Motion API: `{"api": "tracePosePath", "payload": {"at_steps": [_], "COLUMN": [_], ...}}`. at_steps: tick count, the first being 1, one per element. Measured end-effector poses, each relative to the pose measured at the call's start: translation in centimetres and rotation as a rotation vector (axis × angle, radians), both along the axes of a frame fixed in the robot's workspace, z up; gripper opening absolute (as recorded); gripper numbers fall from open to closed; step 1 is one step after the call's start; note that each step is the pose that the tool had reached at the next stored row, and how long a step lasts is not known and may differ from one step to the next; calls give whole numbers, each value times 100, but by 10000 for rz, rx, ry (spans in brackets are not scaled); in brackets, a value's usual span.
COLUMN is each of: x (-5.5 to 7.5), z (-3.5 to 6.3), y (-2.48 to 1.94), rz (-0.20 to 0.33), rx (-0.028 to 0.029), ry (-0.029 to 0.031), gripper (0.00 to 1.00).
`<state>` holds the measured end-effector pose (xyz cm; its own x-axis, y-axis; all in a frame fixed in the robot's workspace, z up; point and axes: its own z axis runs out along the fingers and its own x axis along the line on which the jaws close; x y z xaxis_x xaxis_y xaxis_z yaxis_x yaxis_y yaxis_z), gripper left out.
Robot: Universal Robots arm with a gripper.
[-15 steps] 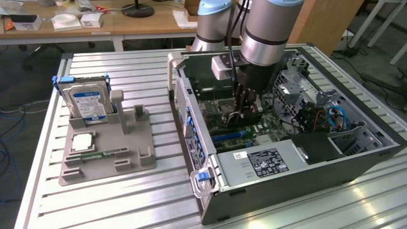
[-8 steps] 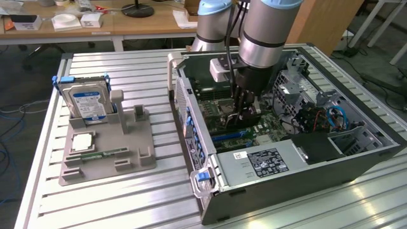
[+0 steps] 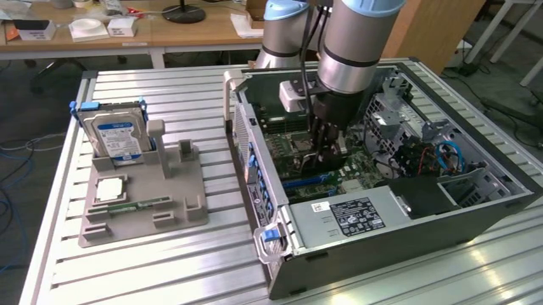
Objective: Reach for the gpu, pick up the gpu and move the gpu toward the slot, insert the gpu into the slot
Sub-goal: 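Insert the gpu into the slot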
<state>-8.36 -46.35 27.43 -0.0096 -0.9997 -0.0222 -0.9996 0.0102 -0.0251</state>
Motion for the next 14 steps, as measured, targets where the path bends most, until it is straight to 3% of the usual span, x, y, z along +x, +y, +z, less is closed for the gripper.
{"api": "tracePosePath", "payload": {"at_steps": [14], "x": [58], "z": [-18], "y": [-24], "rz": [-32], "rx": [-8], "ry": [0], "gripper": [26]}}
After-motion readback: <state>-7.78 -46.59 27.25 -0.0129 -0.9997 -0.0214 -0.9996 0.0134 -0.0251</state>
